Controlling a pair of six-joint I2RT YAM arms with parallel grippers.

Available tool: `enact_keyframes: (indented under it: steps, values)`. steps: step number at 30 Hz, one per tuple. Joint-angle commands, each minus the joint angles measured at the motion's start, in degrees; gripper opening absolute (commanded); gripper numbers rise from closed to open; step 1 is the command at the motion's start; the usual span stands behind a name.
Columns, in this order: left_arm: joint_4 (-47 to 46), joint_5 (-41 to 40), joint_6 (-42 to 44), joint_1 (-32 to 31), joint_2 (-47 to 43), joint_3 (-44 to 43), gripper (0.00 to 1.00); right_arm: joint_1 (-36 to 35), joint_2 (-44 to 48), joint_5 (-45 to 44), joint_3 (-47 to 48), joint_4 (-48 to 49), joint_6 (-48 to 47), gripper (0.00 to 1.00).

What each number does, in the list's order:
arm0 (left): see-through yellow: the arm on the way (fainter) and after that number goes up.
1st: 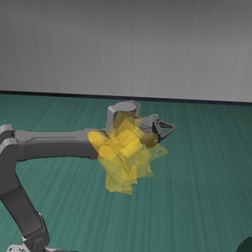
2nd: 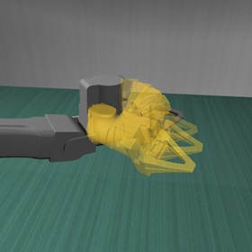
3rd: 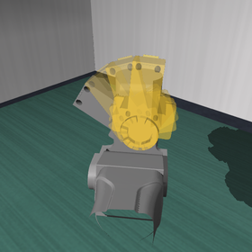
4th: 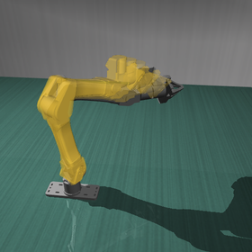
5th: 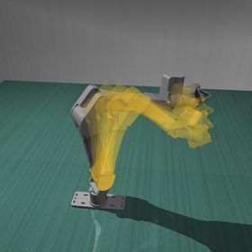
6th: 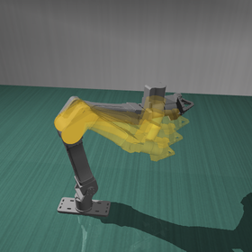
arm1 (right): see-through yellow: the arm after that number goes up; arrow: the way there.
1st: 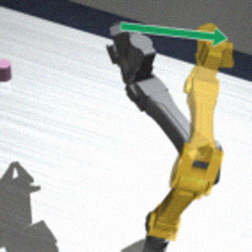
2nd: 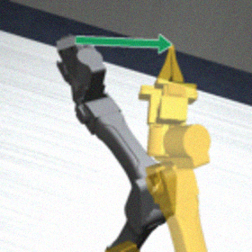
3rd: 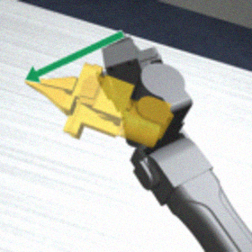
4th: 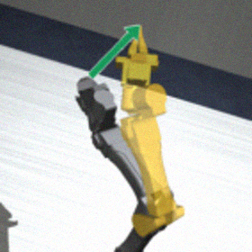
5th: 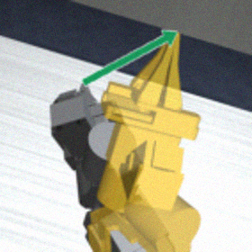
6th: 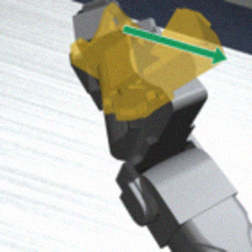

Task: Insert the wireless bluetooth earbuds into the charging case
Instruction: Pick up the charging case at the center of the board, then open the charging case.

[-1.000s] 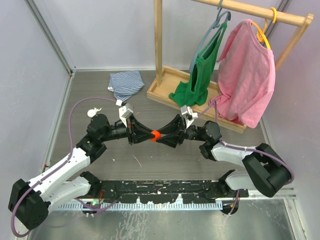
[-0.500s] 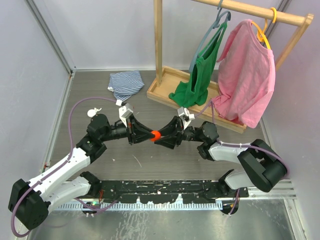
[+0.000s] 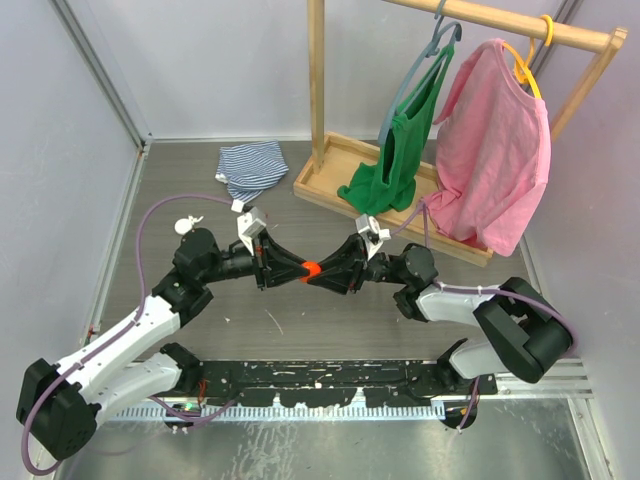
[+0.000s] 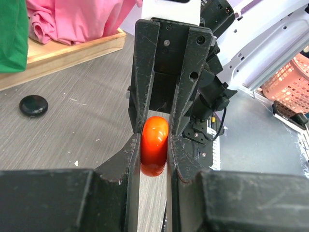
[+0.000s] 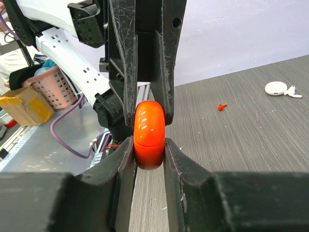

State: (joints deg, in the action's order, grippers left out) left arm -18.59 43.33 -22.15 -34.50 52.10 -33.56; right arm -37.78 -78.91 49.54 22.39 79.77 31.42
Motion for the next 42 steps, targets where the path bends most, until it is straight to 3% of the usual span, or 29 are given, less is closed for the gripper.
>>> enact_keyframes:
  steps: [1,5,10,15,22,29,42]
  values:
    - [-3.4,0.2,1.5,-0.1,-2.2,-1.3,0.06,-0.2,-0.3,-0.7,1.3,4.4,-0.7,0.28]
    - [-2.2,0.4,2.2,-0.1,-2.6,-1.4,0.09,-0.3,0.0,-1.2,1.1,4.4,-1.5,0.12]
    - [1.5,-0.4,3.4,-0.1,-2.6,-2.1,0.17,-0.4,1.0,-1.7,0.5,4.4,-2.6,0.04]
    - [3.4,-3.8,2.8,-0.1,-2.3,-2.5,0.22,-0.3,1.9,-1.4,-0.1,4.3,-4.2,0.03]
    - [3.7,-4.3,-0.7,-0.1,0.3,-4.1,0.51,-0.9,1.8,-1.2,-0.7,4.7,-5.1,0.03]
    - [4.5,-4.9,-0.3,-0.1,0.3,-4.0,0.64,-1.0,2.2,-1.6,-1.1,5.2,-5.1,0.02]
    - [7.7,-12.2,-0.3,-0.1,0.2,-4.9,0.66,-1.5,2.9,-0.6,-1.2,5.3,-5.3,0.01]
